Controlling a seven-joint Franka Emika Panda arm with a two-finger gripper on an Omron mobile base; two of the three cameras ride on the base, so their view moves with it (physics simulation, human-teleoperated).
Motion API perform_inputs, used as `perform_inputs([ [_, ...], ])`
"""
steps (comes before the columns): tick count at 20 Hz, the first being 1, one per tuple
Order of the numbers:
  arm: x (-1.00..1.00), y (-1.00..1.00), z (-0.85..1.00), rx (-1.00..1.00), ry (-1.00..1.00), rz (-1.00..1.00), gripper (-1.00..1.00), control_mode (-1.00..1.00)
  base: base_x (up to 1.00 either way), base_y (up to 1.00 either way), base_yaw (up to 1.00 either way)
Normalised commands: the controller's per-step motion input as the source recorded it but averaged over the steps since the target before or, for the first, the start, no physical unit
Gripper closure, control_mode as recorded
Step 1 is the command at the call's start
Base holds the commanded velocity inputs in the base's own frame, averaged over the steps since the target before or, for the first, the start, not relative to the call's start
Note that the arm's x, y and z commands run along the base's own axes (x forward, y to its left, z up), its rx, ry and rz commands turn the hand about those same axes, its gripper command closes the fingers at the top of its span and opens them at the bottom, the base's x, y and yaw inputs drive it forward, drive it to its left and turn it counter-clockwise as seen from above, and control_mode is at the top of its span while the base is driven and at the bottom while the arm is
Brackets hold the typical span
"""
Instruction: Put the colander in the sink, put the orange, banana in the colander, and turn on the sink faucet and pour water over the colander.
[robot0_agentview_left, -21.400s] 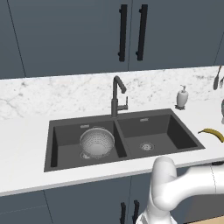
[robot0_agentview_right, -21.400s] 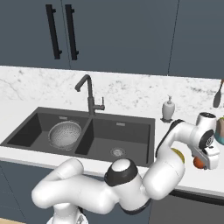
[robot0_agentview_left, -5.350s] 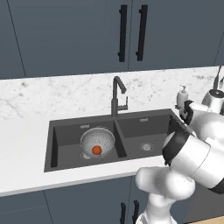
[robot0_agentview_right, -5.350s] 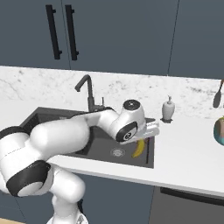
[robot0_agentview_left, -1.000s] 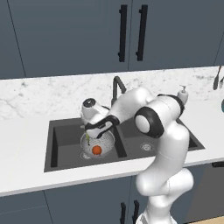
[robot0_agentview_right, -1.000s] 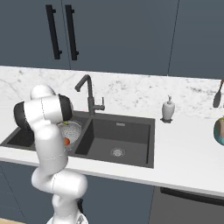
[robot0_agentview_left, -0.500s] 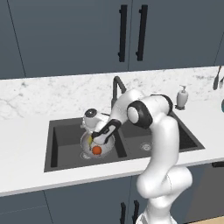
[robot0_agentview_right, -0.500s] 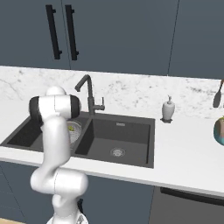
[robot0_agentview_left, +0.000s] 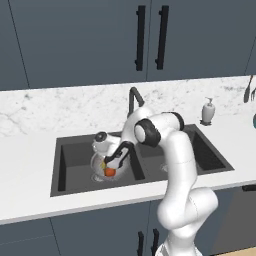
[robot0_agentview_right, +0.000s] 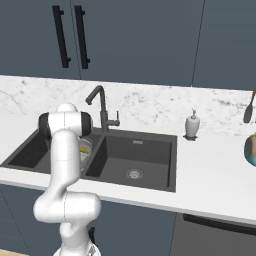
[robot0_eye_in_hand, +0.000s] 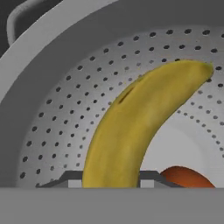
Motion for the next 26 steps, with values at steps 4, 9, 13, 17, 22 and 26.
perform_inputs([
  [4, 0.00, 0.00, -0.44, 0.00, -0.03, 0.00, 1.00, -1.00, 0.00, 0.00, 0.00],
  [9, -0.22, -0.14, -0.17, 0.02, -0.14, 0.00, -1.00, -1.00, 0.00, 0.00, 0.00],
  [13, -0.44, -0.08, 0.00, 0.02, -0.20, 0.00, -1.00, -1.00, 0.00, 0.00, 0.00],
  [17, -0.29, 0.00, 0.00, 0.00, -0.11, 0.00, -1.00, -1.00, 0.00, 0.00, 0.00],
  [22, -0.49, 0.02, 0.42, 0.00, -0.13, 0.00, -1.00, -1.00, 0.00, 0.00, 0.00],
  [26, -0.48, 0.24, 0.87, 0.00, -0.05, 0.00, -1.00, -1.00, 0.00, 0.00, 0.00],
])
